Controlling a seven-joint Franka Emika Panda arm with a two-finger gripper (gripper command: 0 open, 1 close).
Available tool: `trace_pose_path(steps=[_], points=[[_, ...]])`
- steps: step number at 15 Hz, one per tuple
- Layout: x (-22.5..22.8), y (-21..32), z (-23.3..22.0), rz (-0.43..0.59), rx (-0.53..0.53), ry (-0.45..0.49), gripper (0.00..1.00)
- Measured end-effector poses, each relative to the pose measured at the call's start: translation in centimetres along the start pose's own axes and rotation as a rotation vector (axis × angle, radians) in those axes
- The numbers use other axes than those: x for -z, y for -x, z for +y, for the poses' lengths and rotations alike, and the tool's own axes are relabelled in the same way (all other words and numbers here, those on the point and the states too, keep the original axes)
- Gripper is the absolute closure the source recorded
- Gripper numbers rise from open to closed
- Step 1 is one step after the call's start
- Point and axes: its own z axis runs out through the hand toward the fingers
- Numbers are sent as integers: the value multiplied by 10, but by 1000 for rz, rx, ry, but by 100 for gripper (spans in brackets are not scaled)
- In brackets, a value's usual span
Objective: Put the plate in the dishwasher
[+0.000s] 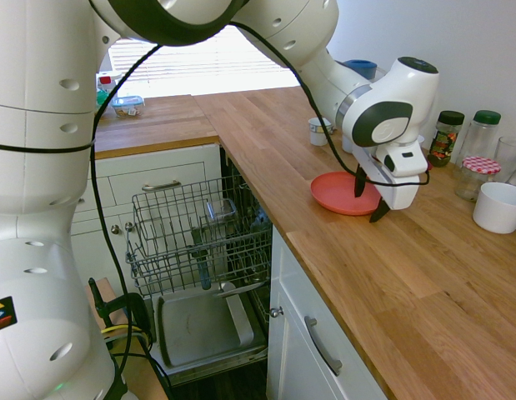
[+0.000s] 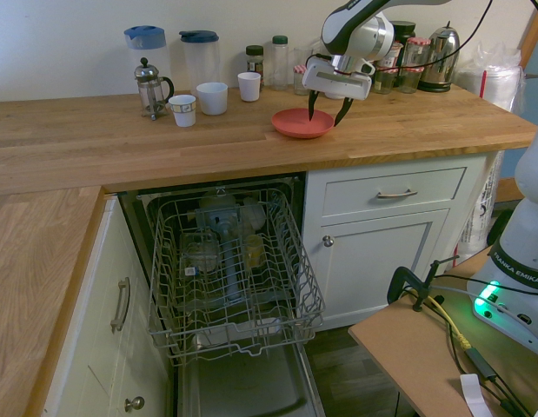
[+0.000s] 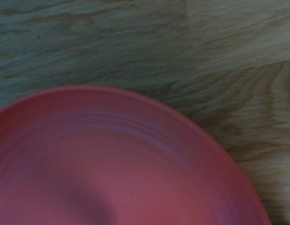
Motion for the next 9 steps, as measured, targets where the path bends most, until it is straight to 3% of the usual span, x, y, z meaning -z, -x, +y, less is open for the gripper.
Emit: trace_pose_path(steps=[9], points=[[-4, -9, 4, -33, 20, -17, 100]])
